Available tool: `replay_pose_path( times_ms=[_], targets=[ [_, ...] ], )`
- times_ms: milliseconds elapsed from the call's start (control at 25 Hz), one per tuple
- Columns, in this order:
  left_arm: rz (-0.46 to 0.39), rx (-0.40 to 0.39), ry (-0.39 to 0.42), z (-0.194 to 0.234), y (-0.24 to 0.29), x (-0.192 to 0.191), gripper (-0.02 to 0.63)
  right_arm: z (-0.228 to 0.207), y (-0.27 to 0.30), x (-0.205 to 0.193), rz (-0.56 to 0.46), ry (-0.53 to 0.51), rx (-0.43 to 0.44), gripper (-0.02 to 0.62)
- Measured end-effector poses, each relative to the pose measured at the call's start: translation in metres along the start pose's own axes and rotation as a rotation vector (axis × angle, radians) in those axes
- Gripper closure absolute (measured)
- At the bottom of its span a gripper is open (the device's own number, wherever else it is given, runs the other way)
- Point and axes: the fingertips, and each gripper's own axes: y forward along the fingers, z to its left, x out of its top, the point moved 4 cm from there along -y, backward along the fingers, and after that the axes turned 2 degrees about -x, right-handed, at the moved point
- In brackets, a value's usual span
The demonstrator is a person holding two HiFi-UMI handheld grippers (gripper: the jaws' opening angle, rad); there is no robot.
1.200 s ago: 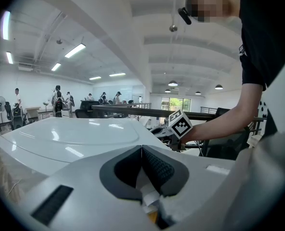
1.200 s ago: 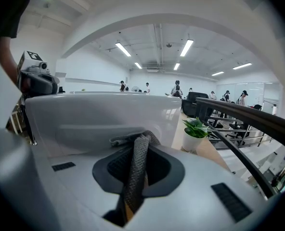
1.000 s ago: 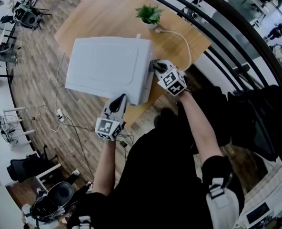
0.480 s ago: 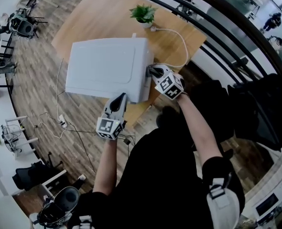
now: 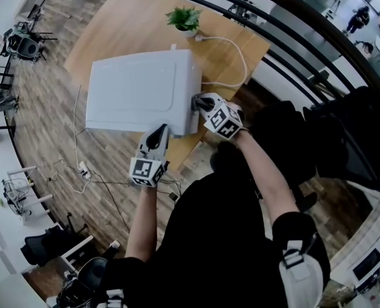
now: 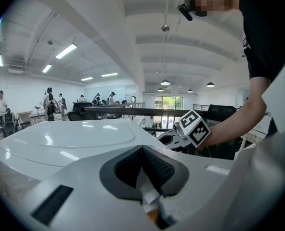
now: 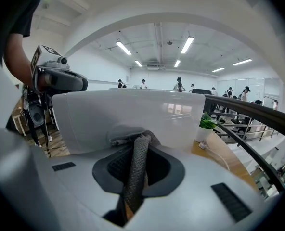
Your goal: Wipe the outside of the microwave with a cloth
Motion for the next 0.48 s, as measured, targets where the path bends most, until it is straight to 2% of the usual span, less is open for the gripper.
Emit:
replay_pose_path(
  times_ms=[480],
  targets=[
    [-0.015, -0.036, 0.020, 0.001, 0.003, 0.000, 0.603, 0.045, -0.003, -0.021, 0.014, 0.026, 0.001, 0.565]
  ],
)
